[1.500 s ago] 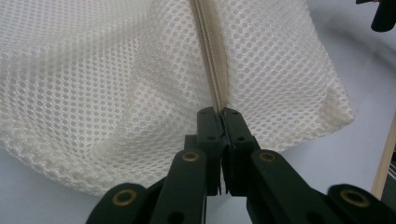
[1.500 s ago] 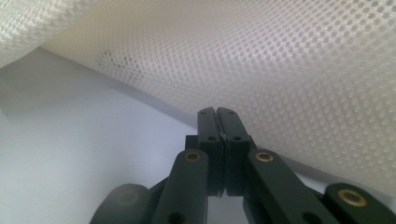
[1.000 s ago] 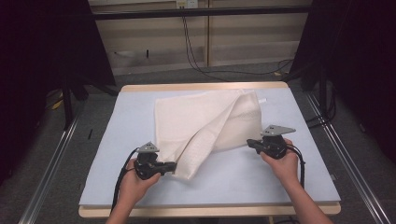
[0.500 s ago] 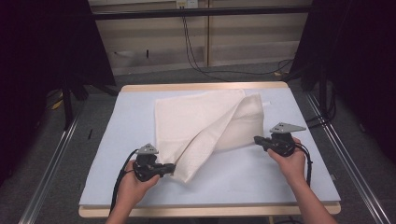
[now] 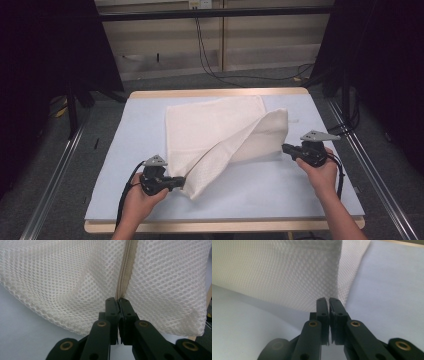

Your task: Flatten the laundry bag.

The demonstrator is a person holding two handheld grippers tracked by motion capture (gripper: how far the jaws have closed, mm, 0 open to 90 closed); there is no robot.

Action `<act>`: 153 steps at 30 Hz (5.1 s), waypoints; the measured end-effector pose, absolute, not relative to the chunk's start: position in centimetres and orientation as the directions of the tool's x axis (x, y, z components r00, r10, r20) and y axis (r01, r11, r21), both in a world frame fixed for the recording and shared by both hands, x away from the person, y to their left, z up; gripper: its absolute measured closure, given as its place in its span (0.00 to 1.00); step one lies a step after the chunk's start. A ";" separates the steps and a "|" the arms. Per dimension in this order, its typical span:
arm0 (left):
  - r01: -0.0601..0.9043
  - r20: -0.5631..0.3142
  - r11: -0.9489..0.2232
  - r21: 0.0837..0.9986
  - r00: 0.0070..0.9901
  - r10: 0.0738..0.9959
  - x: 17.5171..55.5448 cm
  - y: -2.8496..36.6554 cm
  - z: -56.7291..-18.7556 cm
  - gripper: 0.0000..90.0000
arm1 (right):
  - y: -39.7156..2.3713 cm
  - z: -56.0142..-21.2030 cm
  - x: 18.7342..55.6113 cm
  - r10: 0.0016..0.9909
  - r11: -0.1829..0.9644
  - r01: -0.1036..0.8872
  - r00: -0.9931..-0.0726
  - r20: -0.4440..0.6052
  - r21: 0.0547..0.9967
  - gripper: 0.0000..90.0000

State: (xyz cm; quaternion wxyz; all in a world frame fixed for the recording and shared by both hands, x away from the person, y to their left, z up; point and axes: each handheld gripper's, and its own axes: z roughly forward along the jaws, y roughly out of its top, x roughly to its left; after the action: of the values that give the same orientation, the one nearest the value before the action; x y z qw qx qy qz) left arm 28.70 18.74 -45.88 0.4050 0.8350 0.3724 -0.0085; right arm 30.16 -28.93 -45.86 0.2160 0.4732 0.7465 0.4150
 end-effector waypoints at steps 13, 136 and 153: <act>0.635 -0.309 -0.402 0.660 0.717 0.625 28.4 19.0 -45.5 0.97 | -30.0 -45.3 30.4 0.896 0.201 0.502 -0.442 0.049 0.841 0.93; 0.731 -0.189 -0.269 0.627 0.478 0.858 33.9 20.5 -46.9 0.97 | -27.5 -48.4 28.0 0.861 0.244 0.607 -0.495 0.120 0.756 0.92; 0.750 -0.174 -0.265 0.606 0.450 0.876 33.9 22.1 -46.5 0.97 | -25.7 -48.4 28.1 0.845 0.270 0.586 -0.524 0.104 0.764 0.93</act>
State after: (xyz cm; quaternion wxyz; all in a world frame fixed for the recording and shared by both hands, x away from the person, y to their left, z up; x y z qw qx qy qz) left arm 33.92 22.05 -46.53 0.3194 0.7892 0.5152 0.0985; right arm 28.07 -25.73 -48.43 0.1647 0.4589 0.7795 0.3932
